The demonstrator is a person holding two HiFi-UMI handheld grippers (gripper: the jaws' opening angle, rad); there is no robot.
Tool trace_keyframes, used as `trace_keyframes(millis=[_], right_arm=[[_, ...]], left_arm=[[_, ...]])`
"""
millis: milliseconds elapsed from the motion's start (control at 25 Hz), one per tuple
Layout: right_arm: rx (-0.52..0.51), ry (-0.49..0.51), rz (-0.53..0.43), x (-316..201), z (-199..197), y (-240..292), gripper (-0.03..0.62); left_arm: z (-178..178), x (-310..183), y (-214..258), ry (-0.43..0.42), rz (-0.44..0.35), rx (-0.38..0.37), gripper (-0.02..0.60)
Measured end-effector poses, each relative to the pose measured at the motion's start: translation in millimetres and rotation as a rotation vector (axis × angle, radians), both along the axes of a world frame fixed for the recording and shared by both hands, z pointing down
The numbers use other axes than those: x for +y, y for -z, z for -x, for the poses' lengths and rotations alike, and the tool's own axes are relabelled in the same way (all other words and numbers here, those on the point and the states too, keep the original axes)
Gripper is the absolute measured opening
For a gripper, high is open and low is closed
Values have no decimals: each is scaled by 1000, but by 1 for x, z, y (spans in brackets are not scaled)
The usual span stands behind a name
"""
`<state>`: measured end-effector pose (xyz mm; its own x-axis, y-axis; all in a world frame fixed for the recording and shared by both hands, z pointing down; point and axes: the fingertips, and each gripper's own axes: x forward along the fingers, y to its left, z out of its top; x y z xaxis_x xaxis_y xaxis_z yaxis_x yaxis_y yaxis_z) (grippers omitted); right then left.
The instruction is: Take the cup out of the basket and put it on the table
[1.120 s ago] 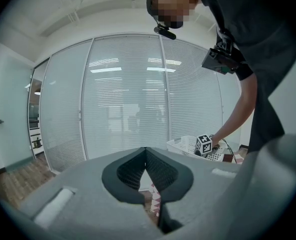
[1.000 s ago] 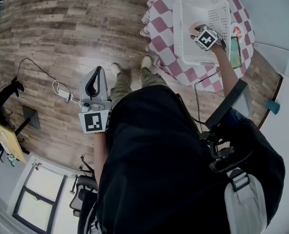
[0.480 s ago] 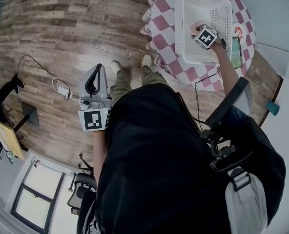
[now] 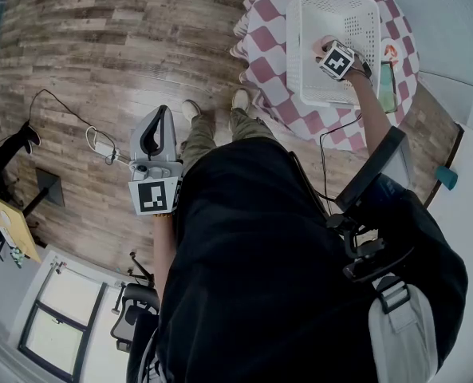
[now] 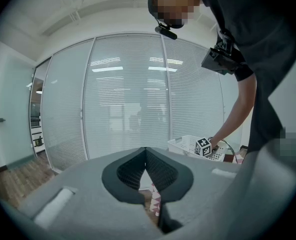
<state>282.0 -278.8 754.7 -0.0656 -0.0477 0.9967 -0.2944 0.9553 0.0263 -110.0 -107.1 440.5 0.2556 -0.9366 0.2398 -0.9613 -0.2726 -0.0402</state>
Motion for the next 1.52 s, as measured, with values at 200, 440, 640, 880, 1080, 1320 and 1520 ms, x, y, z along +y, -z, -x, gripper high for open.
trace_keyframes(millis=[200, 440, 640, 880, 1080, 1320, 1520], right_arm=[[13, 27, 8, 1, 2, -1, 141], [32, 67, -1, 1, 0, -2, 107], [44, 92, 5, 3, -2, -2, 106], [51, 95, 3, 3, -3, -1, 100], [62, 93, 6, 4, -5, -4, 94], [76, 106, 7, 5, -4, -4, 94], [92, 117, 13, 7, -8, -5, 94]], left_arm=[[-1, 0, 3, -13, -34, 21, 6], [-2, 0, 2, -26, -43, 29, 6], [0, 0, 1, -9, -21, 16, 6], [2, 2, -6, -1, 21, 7, 6], [3, 1, -1, -13, -20, 12, 6], [1, -1, -2, -22, -21, 23, 6], [1, -2, 1, -30, -38, 28, 6]])
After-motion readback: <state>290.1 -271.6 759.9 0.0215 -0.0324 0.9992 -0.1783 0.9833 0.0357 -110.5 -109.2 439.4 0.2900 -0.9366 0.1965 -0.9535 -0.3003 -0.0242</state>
